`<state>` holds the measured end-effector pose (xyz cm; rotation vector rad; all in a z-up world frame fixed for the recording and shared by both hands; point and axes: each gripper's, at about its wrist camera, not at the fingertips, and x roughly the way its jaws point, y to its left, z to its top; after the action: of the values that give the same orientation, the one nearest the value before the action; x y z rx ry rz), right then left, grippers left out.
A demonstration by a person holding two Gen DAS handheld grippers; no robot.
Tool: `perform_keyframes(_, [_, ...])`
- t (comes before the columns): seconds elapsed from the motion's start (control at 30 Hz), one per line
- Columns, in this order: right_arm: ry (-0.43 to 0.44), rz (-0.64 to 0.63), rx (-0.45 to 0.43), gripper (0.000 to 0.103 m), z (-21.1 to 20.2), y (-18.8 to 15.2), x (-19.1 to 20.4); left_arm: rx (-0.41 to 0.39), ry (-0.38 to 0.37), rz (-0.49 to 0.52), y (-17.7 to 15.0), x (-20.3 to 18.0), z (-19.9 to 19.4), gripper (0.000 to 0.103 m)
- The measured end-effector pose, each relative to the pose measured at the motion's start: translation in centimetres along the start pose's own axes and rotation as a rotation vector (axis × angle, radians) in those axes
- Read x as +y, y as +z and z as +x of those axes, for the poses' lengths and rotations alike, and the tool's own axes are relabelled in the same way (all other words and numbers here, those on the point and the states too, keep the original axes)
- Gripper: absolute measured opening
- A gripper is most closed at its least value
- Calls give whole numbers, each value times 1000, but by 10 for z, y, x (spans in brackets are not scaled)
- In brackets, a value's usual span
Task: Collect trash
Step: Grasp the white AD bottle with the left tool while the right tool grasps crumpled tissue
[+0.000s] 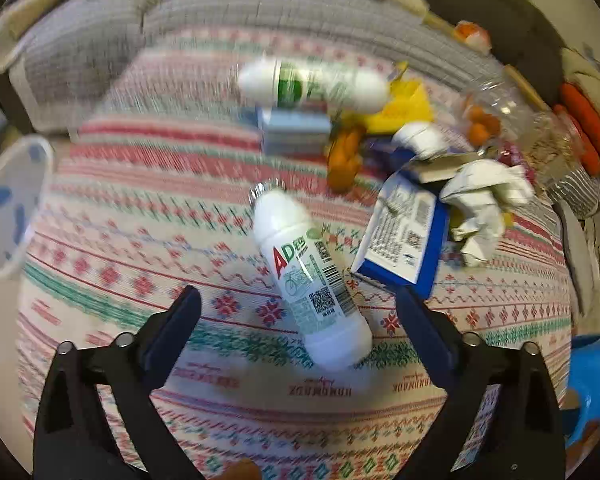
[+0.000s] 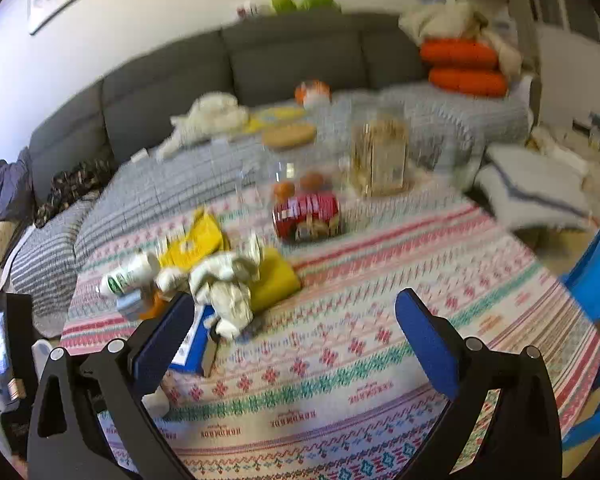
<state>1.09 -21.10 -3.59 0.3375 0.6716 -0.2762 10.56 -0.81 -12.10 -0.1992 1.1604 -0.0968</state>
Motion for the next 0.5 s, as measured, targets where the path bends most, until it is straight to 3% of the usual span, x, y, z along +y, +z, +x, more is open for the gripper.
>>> perform_keyframes(0.1, [17,59,101,98,20,-1,-8,53,-20,-29,4,3,17,82])
perform_keyframes(0.17, [24,94,158,98,34,-3,-11,92,-24,-17,4,2,25,67])
perform_keyframes(0.2, [27,105,176,98,39,-4,-11,81,-13,1,4,1,25,66])
perform_keyframes(0.27, [38,122,209,98,48,-5,-10,66,-8,33,2,0,24,46])
perform_keyframes(0.5, [65,83,267,98,72,-12,13,25,-71,35,4,36,-17,38])
